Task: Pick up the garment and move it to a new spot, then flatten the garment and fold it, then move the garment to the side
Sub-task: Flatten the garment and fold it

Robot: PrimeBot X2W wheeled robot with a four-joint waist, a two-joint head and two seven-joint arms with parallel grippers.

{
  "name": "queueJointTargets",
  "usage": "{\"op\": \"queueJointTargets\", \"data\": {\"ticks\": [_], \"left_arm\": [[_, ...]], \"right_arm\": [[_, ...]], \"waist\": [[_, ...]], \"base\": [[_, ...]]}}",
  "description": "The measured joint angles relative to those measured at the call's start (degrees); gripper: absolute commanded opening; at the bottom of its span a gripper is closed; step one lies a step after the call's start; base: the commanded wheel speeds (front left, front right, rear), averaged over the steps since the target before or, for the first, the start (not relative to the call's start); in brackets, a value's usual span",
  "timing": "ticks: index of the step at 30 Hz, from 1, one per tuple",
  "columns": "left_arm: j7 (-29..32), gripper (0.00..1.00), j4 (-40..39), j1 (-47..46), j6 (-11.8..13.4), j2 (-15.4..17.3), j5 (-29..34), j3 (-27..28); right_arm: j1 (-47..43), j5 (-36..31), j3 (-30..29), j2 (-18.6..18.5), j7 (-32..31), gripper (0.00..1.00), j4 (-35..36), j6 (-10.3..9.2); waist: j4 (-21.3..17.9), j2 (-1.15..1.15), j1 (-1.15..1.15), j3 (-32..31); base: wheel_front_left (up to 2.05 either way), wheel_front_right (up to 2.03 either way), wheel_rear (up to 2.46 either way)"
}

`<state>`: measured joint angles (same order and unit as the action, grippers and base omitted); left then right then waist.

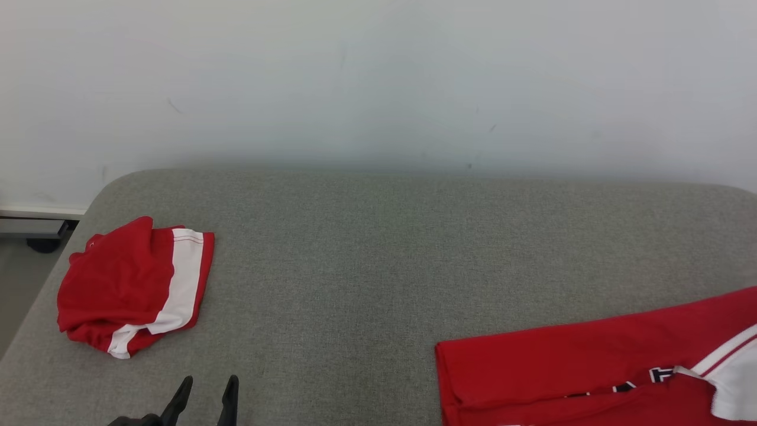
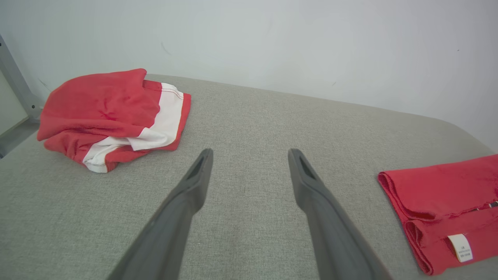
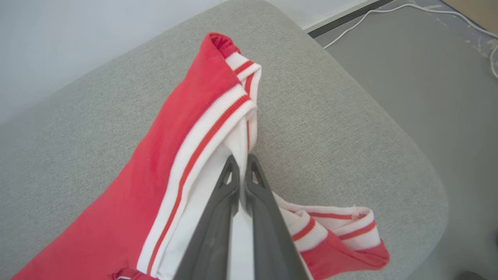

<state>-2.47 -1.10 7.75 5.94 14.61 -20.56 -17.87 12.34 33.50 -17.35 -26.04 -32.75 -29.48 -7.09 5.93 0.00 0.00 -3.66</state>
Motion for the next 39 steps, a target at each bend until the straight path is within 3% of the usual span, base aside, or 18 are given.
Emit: {"op": "queueJointTargets", "data": {"ticks": [4,8,17,23,30,39], "left_arm": [[0.18,1.00,0.20,-0.03,-0.41,0.02,-0.04,-0.09],[0.18,1.00,0.51,-0.02,-0.42,0.22,-0.07,0.10],[0.18,1.00,1.43,-0.07,-0.42,0.15,-1.15,0.15],[0.08,1.00,1.70,0.02,-0.42,0.12,-1.69,0.59],[0.08,1.00,1.93,-0.11,-0.76,-0.05,-1.69,0.05],[-0.08,1.00,2.37,-1.61,-1.02,-0.42,-1.68,-0.70]], "right_arm": [[0.03,-4.80,-0.12,-2.93,0.55,0.00,-0.07,-0.04],[0.03,-8.01,0.48,-2.03,0.47,0.00,0.47,-0.04],[-3.04,-8.27,9.04,6.21,-4.48,0.00,10.45,0.18],[-4.96,-4.24,14.11,13.33,-8.59,0.00,17.06,2.98],[-4.76,-1.91,18.42,16.91,-12.21,0.00,22.07,4.16],[-4.65,-2.93,22.64,19.34,-15.08,0.00,21.78,3.99]], "waist": [[0.46,0.00,0.00,0.26],[0.65,0.00,0.00,0.32],[0.56,0.00,0.00,-0.11],[-0.06,0.00,0.00,-0.48],[-0.55,0.00,0.00,-0.44],[0.07,0.00,0.00,-0.02]], "base": [[0.00,0.00,0.00],[0.00,0.00,0.00],[0.00,0.00,0.00],[0.00,0.00,0.00],[0.00,0.00,0.00],[0.00,0.00,0.00]]}}
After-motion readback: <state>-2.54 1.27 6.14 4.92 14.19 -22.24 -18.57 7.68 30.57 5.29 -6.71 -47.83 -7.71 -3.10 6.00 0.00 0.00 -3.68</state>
